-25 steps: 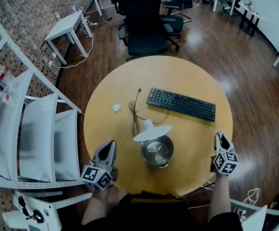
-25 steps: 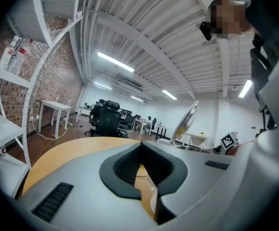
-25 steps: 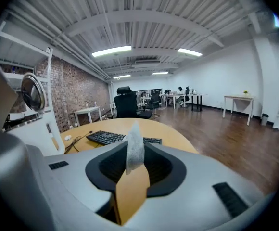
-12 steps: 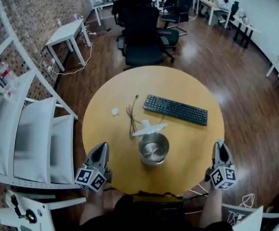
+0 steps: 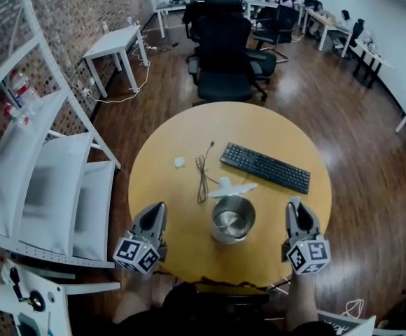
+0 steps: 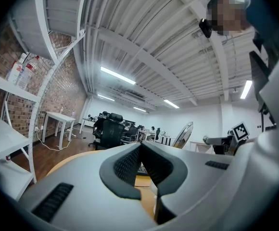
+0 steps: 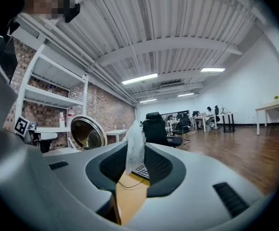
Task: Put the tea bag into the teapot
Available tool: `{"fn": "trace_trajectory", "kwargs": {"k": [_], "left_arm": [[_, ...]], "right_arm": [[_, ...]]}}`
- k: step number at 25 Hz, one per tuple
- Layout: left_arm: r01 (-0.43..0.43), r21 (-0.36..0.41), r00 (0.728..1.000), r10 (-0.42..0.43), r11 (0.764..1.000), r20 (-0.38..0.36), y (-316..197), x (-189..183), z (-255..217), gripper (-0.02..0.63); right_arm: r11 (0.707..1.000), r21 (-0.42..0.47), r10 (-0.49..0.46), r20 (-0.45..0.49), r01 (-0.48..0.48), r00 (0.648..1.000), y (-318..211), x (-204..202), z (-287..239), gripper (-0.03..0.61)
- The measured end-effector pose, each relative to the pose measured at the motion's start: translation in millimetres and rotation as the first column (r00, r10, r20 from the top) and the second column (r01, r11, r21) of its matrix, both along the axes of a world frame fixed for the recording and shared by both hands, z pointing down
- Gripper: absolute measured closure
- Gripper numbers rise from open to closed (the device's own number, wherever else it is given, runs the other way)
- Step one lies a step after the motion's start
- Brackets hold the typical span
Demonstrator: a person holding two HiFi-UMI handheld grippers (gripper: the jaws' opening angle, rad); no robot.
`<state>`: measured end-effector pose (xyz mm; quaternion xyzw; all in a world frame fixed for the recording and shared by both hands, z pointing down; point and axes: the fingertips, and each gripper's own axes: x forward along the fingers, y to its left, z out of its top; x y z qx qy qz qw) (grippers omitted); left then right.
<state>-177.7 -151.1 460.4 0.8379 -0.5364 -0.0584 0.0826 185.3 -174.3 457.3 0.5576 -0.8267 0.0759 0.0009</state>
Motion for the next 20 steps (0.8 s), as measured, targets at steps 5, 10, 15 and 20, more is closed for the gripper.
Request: {"fn": "trace_trajectory", "kwargs": {"k": [5,10,15,20], "left_arm": [[0.003,0.011,1.0,-0.003,1.0,-0.015,4,-1,-2,0.612],[0.006,0.007,1.0,-0.005,1.0,-0.021,8,0,3,0.612],[0.006,-0.002,1.0,-0.006,1.0,-0.029,10,-1,6,0.612],[0.016,-0.002,0.999,-0.016,1.0,-0.035,8,-2,9,0.612]], "right_arm": [[0.991,-0.002,-0.132,-0.022,0.132,0.991,-4,-56,-4,0.489],[0.972,-0.02,-0.235,-0.043,0.235,0.971,2,-95,-3,0.489],[0.929,-0.064,-0.37,-0.084,0.365,0.925,14,-136,2,0.488],[0.893,-0.061,-0.45,-0.059,0.446,0.891,20,-159,-5,0.488]]}}
